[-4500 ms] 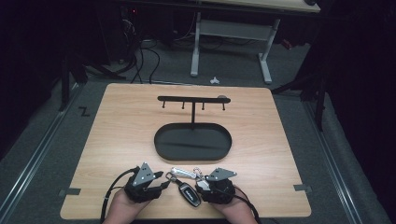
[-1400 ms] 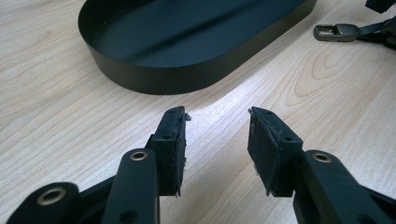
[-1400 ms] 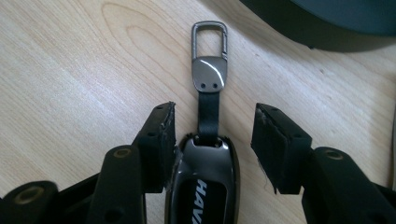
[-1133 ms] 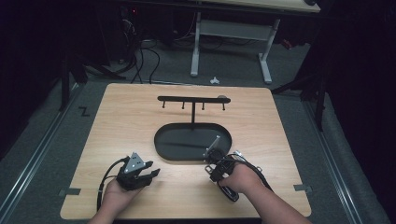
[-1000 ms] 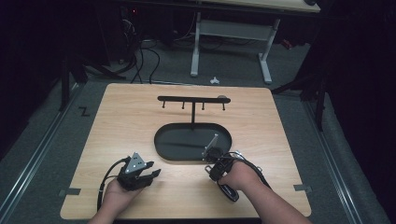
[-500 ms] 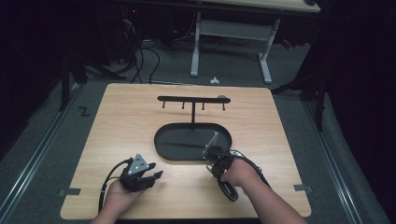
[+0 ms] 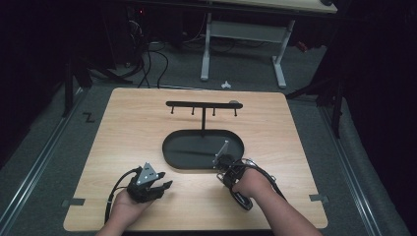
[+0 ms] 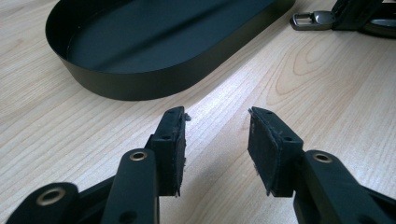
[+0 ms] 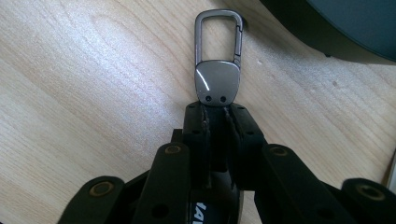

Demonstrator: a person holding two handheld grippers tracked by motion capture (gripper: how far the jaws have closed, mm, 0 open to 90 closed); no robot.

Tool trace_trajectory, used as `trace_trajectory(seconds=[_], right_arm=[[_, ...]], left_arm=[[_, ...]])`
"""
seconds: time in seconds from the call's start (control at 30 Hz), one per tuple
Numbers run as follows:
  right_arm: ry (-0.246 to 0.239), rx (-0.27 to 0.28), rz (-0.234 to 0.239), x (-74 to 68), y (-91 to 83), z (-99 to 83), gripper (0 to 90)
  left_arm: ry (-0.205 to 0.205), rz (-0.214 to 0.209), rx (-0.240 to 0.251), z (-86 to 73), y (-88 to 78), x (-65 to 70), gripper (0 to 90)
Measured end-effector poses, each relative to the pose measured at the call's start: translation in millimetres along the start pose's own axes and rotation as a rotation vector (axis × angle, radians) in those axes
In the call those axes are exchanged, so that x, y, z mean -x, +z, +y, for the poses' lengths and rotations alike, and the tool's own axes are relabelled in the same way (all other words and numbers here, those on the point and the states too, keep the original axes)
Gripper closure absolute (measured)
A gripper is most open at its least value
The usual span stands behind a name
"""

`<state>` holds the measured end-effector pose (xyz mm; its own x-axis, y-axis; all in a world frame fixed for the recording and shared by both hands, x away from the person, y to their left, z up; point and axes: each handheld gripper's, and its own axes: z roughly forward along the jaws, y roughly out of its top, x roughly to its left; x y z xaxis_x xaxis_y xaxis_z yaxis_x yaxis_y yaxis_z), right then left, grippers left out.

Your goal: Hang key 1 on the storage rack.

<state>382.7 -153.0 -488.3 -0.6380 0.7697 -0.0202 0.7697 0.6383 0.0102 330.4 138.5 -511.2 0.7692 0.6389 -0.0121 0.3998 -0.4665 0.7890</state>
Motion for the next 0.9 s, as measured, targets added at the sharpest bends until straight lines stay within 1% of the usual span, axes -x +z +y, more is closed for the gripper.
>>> trace_trajectory(seconds=[0.07,0.17,0.2,0.27,0.4,0.5,0.57,0.6,0.63,0.7,0.73,0.8,0.83,0.9], right_arm=[[-0.009,0.003,-0.001,-0.7,0.2,0.3,79.5],[0.000,0.019,-0.004,-1.0,-0.1,-1.3,79.8],[0.011,0.024,0.003,-0.6,-0.2,-2.1,79.8],[0.011,0.033,0.009,0.8,0.1,-3.1,80.0],[0.005,0.035,0.010,-0.2,0.0,-3.2,80.1],[0.004,0.039,0.003,-1.1,-0.3,-2.9,80.2],[-0.009,0.045,0.018,-1.8,-0.2,-3.2,80.2],[-0.005,0.049,0.022,-3.5,-1.4,-3.1,80.3],[0.010,0.052,0.027,-5.2,-2.5,-3.4,80.3],[-0.017,0.062,0.024,-5.0,-4.7,-4.1,80.3],[-0.001,0.060,0.028,-6.5,-6.3,-4.1,80.3],[-0.006,0.060,0.031,-6.4,-7.8,-4.1,80.3],[-0.015,0.068,0.039,-6.9,-11.2,-3.8,80.3],[-0.006,0.067,0.038,-7.6,-14.6,-3.4,80.3]], left_arm=[[0.004,0.001,-0.003,-0.2,-1.0,0.0,56.5],[0.007,-0.004,0.001,-0.5,-2.1,0.9,56.6],[0.008,-0.005,0.001,-0.5,-2.0,1.2,56.6],[0.008,-0.006,-0.005,-0.8,-1.2,1.5,56.7],[0.005,-0.004,-0.017,-1.9,2.1,1.0,56.8],[0.004,-0.001,-0.014,-1.5,1.2,1.1,56.9],[0.004,0.001,-0.009,-1.5,0.1,1.4,57.0],[0.005,0.001,-0.009,-1.5,-0.1,1.5,57.0],[0.006,0.001,-0.010,-1.6,0.0,1.7,57.0],[0.010,-0.001,-0.012,-1.7,0.4,1.3,57.1],[0.010,0.000,-0.011,-1.8,0.6,0.9,57.1],[0.010,0.001,-0.012,-1.8,0.4,0.4,57.2],[0.009,0.001,-0.011,-1.8,0.2,0.0,57.1],[0.007,0.002,-0.007,-1.9,-0.6,-0.5,57.2]])
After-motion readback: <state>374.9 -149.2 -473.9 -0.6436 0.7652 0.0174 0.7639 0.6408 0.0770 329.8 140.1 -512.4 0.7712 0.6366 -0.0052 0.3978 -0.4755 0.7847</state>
